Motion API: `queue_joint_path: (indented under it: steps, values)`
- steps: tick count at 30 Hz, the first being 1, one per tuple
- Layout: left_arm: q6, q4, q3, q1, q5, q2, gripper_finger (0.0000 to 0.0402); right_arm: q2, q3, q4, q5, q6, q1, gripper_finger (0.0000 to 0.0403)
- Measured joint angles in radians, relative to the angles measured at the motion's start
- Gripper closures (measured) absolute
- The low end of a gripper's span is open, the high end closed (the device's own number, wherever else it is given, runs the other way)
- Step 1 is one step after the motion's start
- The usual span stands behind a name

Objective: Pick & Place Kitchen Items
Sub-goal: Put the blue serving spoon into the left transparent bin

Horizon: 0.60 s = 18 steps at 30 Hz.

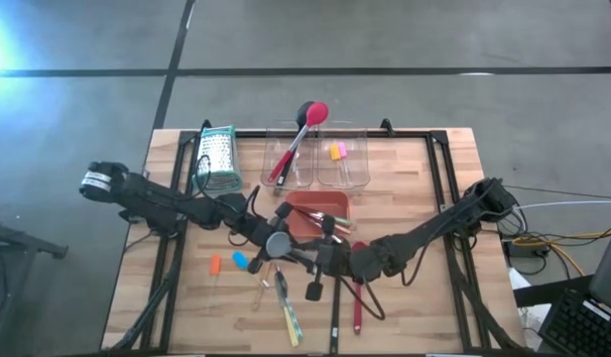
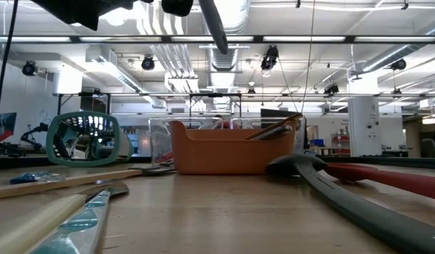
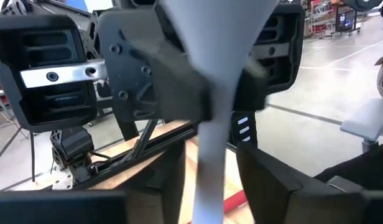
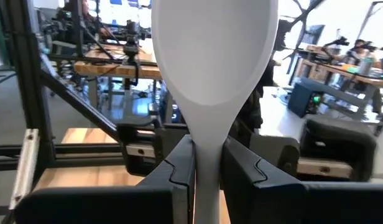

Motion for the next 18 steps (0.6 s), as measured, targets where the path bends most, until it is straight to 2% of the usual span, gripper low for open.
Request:
queue_joint_path:
  steps: [7,18]
  values:
    - [0.0,0.018,0.0,0.0,0.0,0.028,0.0347,0.001,-0.002,0.0,-0.031,0.017,-0.012,0.0362]
    - [-0.009,0.021,-0.001,0.0,0.0,0.03,0.0346,0.002,-0.008,-0.001,-0.032,0.02,-0.009,0.0362]
